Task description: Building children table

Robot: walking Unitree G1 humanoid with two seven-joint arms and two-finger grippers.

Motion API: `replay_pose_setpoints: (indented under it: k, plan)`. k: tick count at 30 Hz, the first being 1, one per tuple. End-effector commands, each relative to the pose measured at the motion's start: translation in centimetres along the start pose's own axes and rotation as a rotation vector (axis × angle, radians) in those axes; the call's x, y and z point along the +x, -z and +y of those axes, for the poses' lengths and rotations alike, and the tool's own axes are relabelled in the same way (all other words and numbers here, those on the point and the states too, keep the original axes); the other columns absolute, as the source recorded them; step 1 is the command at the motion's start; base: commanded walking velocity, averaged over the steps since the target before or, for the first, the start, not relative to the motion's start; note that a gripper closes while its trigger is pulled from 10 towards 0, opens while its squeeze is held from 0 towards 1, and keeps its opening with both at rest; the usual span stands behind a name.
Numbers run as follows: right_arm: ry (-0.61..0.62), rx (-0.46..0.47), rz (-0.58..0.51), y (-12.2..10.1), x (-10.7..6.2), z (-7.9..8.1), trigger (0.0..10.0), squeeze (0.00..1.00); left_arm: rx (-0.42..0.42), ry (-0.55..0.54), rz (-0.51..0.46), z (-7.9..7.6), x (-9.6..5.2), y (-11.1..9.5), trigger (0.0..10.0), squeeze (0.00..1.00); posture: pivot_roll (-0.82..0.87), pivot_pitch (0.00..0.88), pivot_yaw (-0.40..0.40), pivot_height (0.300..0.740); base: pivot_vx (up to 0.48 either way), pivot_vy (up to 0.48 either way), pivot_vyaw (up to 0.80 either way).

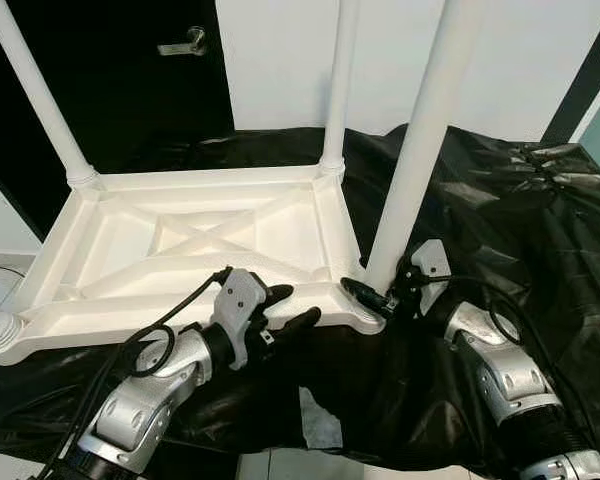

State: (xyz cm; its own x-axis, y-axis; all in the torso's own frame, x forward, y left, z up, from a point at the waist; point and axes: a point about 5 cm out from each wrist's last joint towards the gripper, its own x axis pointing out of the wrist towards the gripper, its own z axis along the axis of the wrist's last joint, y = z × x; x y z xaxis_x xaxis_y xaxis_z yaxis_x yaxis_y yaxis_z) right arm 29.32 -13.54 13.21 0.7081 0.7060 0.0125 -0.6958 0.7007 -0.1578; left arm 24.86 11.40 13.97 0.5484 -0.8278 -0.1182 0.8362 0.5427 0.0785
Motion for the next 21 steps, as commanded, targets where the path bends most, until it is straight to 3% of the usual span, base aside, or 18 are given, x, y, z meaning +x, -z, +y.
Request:
replay_pose_setpoints:
  k: [1,7,9,14,15,21]
  plan:
    - [0.042,0.017,0.027,0.8,-0.1,0.4,10.0,0.0,0.01,0.151,-0.001,-0.9,0.0,0.1,10.0,0.0,0.04,0.0,-0.05,0.74,0.0,0.0,0.0]
    - [0.184,0.027,0.013,0.9,-0.1,0.3,10.0,0.0,0.009,0.151,-0.005,-0.9,0.1,0.0,10.0,0.0,0.03,0.0,-0.046,0.74,0.0,0.0,0.0]
    - [0.305,0.052,0.008,0.9,-0.2,0.4,10.0,0.0,0.01,0.151,-0.003,-0.8,0.1,0.0,10.0,0.0,0.02,0.0,-0.035,0.74,0.0,0.0,0.0]
    - [0.464,0.105,0.014,1.0,-0.2,0.8,10.0,0.0,0.018,0.156,0.005,-0.7,0.2,0.0,10.0,0.0,0.02,0.0,-0.033,0.74,0.0,0.0,0.0]
    - [0.548,0.132,0.006,1.0,0.0,1.0,10.0,0.0,0.022,0.154,0.005,-0.5,0.2,-0.1,10.0,0.0,0.02,0.0,-0.029,0.74,0.0,0.0,0.0]
    - [0.568,0.124,-0.007,0.5,0.9,2.3,10.0,0.0,0.022,0.145,0.01,-0.2,0.1,-0.1,10.0,0.0,0.01,0.0,-0.018,0.74,0.0,0.0,0.0]
